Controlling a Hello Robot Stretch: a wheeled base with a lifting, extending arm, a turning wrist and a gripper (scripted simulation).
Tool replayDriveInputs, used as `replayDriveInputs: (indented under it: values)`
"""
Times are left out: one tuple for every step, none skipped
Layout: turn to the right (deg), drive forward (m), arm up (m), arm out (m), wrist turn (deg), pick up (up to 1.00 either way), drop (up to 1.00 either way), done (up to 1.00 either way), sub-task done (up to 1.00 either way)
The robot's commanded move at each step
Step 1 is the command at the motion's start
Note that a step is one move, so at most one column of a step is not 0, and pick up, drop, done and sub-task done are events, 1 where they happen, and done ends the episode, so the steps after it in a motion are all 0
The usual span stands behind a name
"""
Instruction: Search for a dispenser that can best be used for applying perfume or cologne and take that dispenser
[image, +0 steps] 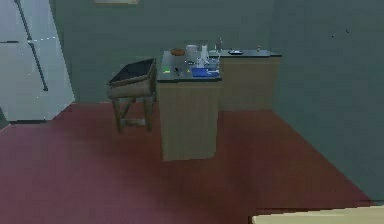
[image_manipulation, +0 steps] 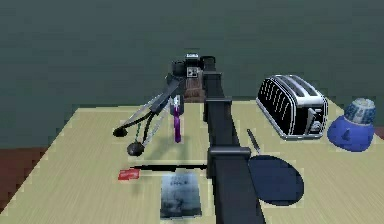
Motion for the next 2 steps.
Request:
replayDriveInputs:
  values:
    - [0.0, 0.00, 0.00, 0.00, 45.0, 0.00, 0.00, 0.00, 0.00]
    - [0.0, 0.00, 0.00, 0.00, 45.0, 0.00, 0.00, 0.00, 0.00]
